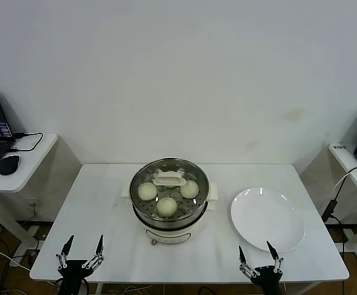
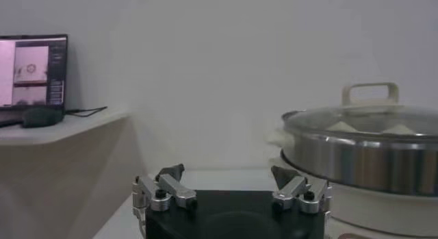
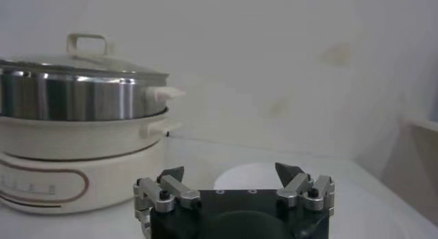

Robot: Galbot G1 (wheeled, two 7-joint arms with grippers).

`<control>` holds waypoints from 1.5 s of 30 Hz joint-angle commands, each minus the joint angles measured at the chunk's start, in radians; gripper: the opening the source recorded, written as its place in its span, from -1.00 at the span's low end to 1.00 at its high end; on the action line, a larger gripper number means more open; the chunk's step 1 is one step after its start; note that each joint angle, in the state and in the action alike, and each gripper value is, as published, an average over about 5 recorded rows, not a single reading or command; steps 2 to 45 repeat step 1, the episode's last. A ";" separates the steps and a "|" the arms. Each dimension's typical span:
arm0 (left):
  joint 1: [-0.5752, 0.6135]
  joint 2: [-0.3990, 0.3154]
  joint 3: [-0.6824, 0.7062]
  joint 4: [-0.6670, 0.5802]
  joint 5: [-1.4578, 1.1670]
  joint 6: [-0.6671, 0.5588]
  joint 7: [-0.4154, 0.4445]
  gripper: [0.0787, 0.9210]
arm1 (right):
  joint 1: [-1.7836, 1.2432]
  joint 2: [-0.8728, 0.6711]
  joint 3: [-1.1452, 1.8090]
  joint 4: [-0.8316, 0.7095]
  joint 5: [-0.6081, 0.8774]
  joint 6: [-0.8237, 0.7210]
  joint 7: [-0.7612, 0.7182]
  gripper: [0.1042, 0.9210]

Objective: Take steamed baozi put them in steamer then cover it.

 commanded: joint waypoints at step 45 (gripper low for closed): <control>0.010 0.001 -0.005 0.023 -0.016 -0.015 0.003 0.77 | -0.009 0.003 -0.013 0.030 -0.015 -0.052 0.014 0.76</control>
